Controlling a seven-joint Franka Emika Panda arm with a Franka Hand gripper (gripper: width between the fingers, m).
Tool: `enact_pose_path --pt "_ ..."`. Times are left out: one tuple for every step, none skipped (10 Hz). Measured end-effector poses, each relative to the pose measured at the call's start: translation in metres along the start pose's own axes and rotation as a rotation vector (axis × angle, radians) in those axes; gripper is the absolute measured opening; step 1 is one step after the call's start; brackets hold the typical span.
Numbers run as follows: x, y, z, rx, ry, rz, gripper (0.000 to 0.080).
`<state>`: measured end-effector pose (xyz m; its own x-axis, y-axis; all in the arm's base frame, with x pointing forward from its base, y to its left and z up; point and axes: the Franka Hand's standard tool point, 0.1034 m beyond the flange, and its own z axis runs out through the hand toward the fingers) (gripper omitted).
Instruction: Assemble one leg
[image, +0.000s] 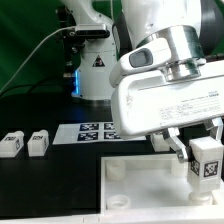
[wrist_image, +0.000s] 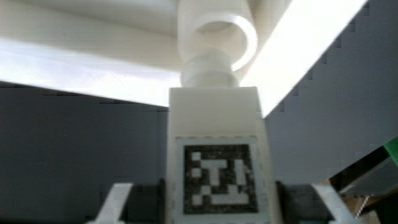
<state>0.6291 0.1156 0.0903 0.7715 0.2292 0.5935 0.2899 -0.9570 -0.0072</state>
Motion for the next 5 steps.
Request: enact_pose_path --pt "0.0 -0.002 -0.002 0.002 -0.002 -0.004 0.0294" --pt "0.0 -0.003 -0.008 0.001 -0.001 -0.008 0.0294" --pt "-0.001 -0.003 -0.011 -0.001 -0.002 -0.01 0.0294" --pt "-0.003 -0.004 -0.015 -0.002 -0.004 -0.013 0.0294" --pt "-0.007 -0.003 -0.015 -0.002 -0.008 -0.013 0.0294"
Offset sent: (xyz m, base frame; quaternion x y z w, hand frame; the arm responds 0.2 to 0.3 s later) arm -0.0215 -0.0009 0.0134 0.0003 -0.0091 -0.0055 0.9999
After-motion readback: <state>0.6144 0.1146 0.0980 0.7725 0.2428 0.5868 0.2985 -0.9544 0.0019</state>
